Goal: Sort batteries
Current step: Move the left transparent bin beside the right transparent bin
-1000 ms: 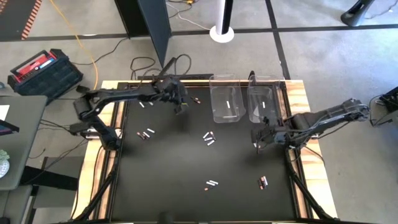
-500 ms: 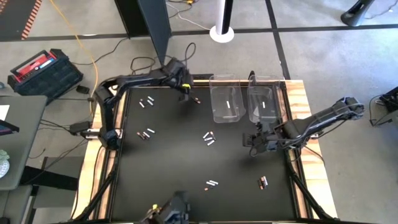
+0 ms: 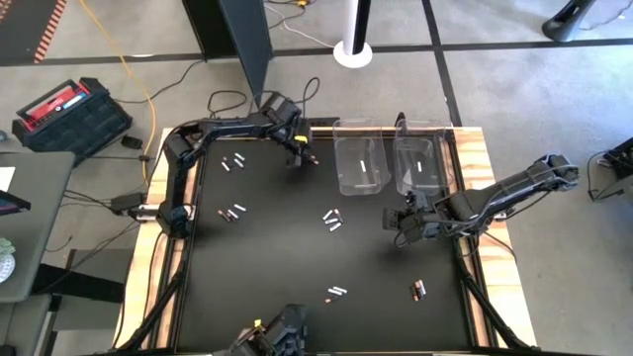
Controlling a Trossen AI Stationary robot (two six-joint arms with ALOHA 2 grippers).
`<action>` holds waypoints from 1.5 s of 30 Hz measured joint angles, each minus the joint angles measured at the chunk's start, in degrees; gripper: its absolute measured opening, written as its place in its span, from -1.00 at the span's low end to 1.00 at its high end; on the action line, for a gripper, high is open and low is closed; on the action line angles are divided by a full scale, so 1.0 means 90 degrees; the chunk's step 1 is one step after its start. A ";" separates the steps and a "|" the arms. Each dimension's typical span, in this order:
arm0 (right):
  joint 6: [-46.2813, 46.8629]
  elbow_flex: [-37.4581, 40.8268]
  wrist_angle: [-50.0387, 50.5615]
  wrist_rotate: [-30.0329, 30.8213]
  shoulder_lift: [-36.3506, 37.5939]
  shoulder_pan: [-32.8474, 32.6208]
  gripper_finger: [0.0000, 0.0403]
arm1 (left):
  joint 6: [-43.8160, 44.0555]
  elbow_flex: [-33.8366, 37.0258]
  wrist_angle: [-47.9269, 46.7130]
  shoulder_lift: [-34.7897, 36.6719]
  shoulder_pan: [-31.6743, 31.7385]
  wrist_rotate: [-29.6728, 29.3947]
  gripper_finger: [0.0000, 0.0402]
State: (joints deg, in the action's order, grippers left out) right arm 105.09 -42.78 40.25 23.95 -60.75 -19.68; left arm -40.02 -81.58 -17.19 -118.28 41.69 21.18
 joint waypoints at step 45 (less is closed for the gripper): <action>-0.3373 0.0000 -0.0895 -0.0018 0.0355 -0.0026 -0.96 | -0.0101 0.0000 -0.0146 0.0005 -0.0053 -0.0810 -0.45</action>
State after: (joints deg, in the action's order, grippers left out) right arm 74.73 -42.78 32.20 23.79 -57.55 -19.92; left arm -40.93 -81.58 -18.50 -118.24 41.21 13.89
